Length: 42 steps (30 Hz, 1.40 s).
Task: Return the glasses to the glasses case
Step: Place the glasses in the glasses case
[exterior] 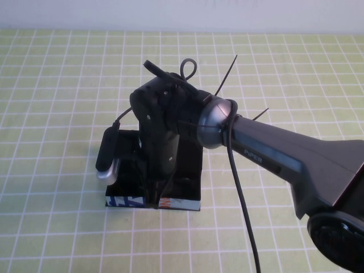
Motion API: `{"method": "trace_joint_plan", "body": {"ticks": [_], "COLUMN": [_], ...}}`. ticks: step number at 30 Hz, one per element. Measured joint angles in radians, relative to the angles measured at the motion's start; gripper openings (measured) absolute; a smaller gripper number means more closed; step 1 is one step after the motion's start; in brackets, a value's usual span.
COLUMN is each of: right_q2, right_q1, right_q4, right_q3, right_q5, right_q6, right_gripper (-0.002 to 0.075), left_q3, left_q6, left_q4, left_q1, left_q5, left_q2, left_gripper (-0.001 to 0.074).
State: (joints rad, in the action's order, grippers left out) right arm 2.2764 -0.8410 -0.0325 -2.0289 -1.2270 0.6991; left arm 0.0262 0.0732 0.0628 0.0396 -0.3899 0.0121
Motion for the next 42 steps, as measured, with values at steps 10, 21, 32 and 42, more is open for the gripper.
{"method": "trace_joint_plan", "body": {"ticks": [10, 21, 32, 42], "right_q2": [-0.007, -0.142, -0.194, -0.219], "right_q1": [0.001, 0.019, 0.102, 0.227], "right_q4": [-0.014, -0.080, -0.080, 0.111], "right_q3": [-0.022, -0.025, -0.026, -0.026], "right_q5": [0.000, 0.000, -0.008, -0.012], "right_q6": [-0.017, -0.172, -0.203, -0.205], "right_gripper": [0.0301, 0.0283, -0.0003, -0.0011], "left_q3": [0.000, 0.000, 0.000, 0.000], "left_q6": [0.000, 0.000, 0.000, 0.000], "left_q4": [0.000, 0.000, 0.000, 0.000], "left_q1": [0.000, 0.000, 0.000, 0.000], "left_q5": [0.000, 0.000, 0.000, 0.000], "left_q2": [0.000, 0.000, 0.000, 0.000], "left_gripper": [-0.0002, -0.0002, -0.0002, -0.0002]}}
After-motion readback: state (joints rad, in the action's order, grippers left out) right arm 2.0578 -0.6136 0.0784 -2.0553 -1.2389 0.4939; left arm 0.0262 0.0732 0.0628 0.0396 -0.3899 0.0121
